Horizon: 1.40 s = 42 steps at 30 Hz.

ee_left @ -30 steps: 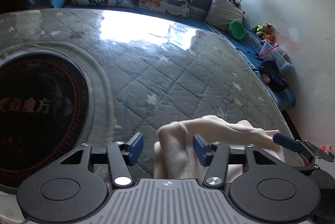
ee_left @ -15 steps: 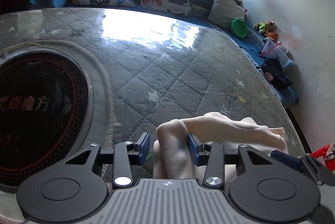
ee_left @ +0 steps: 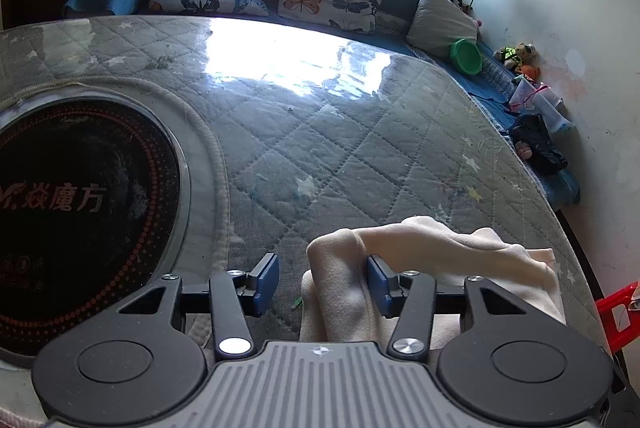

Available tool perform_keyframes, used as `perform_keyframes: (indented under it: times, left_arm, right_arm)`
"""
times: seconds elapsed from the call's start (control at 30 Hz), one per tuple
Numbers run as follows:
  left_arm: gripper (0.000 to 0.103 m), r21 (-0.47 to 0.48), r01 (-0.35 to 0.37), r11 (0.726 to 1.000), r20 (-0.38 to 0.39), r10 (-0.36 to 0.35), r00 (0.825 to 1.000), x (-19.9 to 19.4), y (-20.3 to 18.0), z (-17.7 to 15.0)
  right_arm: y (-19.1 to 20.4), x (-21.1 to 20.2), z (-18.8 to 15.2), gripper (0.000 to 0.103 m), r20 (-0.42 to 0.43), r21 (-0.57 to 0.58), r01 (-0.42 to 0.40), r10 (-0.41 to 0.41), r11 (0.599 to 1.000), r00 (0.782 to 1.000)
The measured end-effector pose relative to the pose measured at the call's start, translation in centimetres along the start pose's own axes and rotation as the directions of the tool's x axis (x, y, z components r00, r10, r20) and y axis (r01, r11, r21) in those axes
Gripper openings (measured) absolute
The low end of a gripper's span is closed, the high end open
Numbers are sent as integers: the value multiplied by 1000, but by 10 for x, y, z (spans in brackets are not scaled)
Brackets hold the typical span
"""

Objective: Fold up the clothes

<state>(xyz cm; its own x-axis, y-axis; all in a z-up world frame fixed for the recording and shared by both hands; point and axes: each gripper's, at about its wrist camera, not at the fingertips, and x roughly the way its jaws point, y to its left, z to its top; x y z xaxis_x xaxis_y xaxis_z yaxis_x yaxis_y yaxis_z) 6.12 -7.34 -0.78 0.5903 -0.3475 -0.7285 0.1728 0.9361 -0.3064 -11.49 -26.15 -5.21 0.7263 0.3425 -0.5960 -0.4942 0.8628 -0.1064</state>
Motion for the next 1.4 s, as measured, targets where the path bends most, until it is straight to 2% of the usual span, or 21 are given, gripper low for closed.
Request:
perform_keyframes:
  times: [0.17,0.23,0.33,0.47,0.57,0.63,1.0,1.4]
  left_arm:
    - [50,22,-21,1000,75,19,997,-19,-9,-1]
    - [49,41,15,999,89,-18,996,-25,-16,0]
    - [43,84,102,991,67,-108,992,-26,-25,3]
    - [32,119,188,975,-20,-187,982,-10,-31,6]
    - [30,103,197,975,-57,-192,980,2,-25,8]
    - [25,93,193,977,-63,-187,980,6,-18,9]
    - [26,79,216,973,-55,-213,976,9,-7,10]
    - [28,94,212,973,-48,-208,977,7,-7,5]
  right_arm:
    - [-10,-8,4,103,42,62,-53,51,997,998]
    - [-13,-6,6,103,53,78,-70,66,995,996]
    - [-20,3,12,103,62,114,-106,100,988,993]
    - [-24,16,17,103,63,148,-147,139,978,988]
    - [-22,21,17,103,55,151,-170,163,974,985]
    - [-16,21,15,103,49,135,-209,204,969,978]
    - [17,8,8,103,59,30,-294,291,955,955]
    - [21,5,4,103,25,34,-353,352,935,936]
